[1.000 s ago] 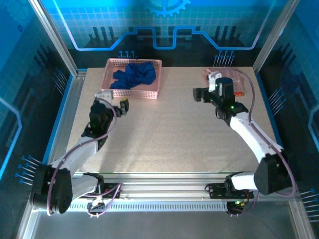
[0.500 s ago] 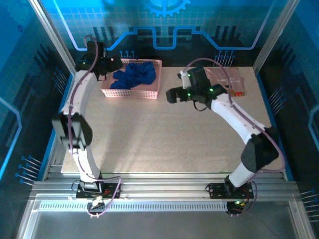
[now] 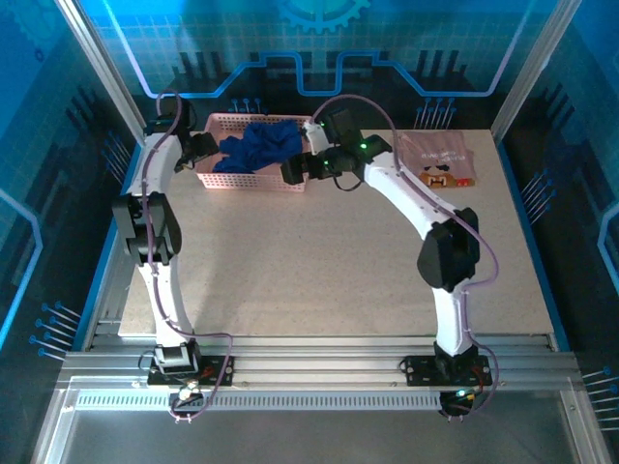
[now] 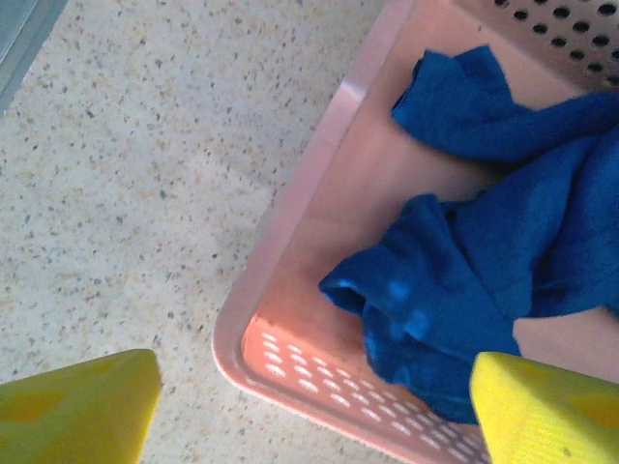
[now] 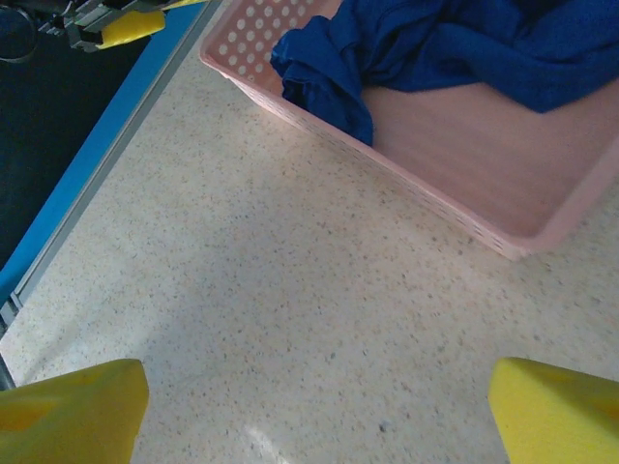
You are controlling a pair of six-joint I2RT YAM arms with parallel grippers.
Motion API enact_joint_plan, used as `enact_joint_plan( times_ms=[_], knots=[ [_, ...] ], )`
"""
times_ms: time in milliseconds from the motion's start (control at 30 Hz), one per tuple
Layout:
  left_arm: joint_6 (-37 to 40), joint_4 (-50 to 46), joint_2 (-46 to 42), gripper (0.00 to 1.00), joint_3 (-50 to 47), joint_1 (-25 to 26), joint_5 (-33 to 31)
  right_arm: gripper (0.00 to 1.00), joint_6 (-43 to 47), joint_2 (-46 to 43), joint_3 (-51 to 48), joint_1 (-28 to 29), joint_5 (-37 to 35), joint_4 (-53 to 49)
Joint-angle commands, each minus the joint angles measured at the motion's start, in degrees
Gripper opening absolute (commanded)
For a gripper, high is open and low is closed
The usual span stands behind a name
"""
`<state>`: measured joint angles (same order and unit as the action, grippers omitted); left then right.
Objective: Fold and stack the t-shirts
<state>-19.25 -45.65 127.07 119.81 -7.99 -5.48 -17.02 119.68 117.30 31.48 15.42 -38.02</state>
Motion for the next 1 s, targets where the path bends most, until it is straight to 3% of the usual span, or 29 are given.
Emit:
enact_joint_plan(
  times_ms=[0, 133, 233, 400, 567, 767, 967],
  knots=[
    [0.5, 2.3, 3.5, 0.77, -0.8, -0.5, 0.9, 0.91, -2.1, 6.2, 8.9, 0.9, 2.5, -4.3],
    [0.4, 2.0, 4.8, 0.62, -3.4, -0.8, 0.5, 0.9, -3.4, 16.3, 23.8, 1.0, 2.2, -9.2],
    [-0.4, 1.0, 4.7, 0.56, -6.0, -1.4, -0.8, 0.9, -4.6, 21.4, 31.3, 1.0, 1.6, -9.3],
    [-1.2, 1.4, 1.7, 0.36, -12.1, -1.6, -0.4, 0.9, -8.2, 24.9, 33.9, 1.2, 1.3, -5.2],
    [-4.4, 6.9, -6.1, 0.15, -25.0, -0.9, 7.0, 0.91, -9.1, 27.3, 34.7, 1.5, -0.2, -2.1],
    [-9.4, 10.9, -15.6, 0.05, -42.4, 2.8, 13.2, 0.92, -9.0, 30.5, 36.5, 2.1, -1.1, -2.3],
    [-23.3, 17.2, -25.7, 0.04, -59.4, 9.0, 18.8, 0.93, -6.2, 33.4, 36.2, 4.0, -7.3, -8.9]
  ],
)
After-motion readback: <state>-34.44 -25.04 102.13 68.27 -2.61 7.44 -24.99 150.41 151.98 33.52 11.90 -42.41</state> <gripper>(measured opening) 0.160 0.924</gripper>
